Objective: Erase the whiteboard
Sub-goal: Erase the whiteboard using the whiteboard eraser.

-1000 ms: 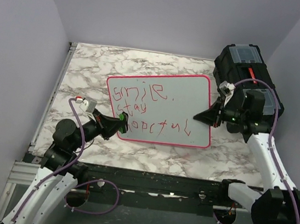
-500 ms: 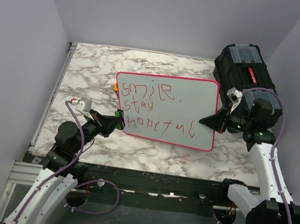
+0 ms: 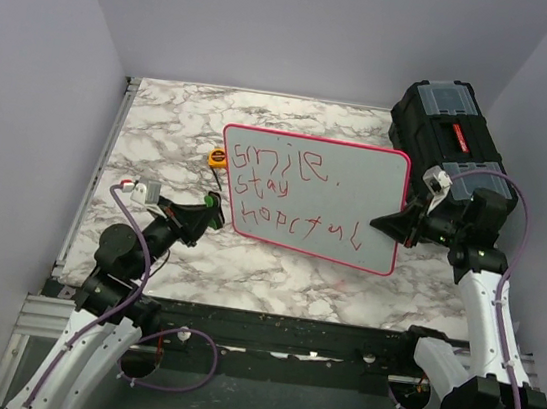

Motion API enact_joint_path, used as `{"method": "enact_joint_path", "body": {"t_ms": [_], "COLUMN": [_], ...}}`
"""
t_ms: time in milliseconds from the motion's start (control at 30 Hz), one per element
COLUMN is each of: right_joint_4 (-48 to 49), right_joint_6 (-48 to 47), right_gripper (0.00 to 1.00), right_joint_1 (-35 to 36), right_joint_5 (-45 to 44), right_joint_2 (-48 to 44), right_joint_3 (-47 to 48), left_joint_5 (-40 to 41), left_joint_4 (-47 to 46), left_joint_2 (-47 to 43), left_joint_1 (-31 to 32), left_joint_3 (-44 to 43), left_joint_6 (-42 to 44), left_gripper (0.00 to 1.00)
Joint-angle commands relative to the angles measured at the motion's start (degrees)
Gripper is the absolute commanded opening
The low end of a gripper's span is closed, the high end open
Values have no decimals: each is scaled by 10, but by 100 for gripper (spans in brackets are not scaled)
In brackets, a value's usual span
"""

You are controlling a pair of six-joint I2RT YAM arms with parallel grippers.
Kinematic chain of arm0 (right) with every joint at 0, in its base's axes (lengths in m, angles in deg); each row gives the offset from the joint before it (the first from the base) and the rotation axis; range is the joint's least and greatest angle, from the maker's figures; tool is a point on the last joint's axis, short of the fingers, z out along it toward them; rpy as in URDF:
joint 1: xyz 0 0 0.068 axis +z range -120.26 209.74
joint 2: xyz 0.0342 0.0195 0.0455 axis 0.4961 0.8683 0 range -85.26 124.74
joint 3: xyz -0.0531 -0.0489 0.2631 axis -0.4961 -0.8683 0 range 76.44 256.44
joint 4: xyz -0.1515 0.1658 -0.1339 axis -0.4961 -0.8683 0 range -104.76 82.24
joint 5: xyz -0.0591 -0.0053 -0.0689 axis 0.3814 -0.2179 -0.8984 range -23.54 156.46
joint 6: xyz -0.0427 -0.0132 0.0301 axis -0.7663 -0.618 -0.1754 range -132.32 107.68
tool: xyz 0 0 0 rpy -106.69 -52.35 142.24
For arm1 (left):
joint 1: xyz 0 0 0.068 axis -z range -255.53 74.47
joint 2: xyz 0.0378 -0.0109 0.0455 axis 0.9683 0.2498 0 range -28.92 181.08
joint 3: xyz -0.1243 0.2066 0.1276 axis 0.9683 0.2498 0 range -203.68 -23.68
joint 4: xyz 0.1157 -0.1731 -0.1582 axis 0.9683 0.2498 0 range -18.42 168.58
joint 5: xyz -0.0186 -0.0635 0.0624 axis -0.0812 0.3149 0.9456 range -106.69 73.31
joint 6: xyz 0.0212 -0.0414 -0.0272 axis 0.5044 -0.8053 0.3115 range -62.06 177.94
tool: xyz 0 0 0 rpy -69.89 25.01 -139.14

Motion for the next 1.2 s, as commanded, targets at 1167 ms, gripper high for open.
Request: {"method": "enact_joint_path", "body": {"t_ms": [1167], "right_joint_4": [-1], "right_joint_6": [-102], "right_gripper": [1], "right_joint_1": [-9], "right_joint_5": [-22], "right_joint_2": [-43], "right_joint_3": [-16], "left_joint_5": [-81], "left_joint_4": [-83], "left_joint_2": [118], "left_joint_1": [-47], "left_joint_3": [-28], "left_joint_6": [-86], "left_gripper": [0]}}
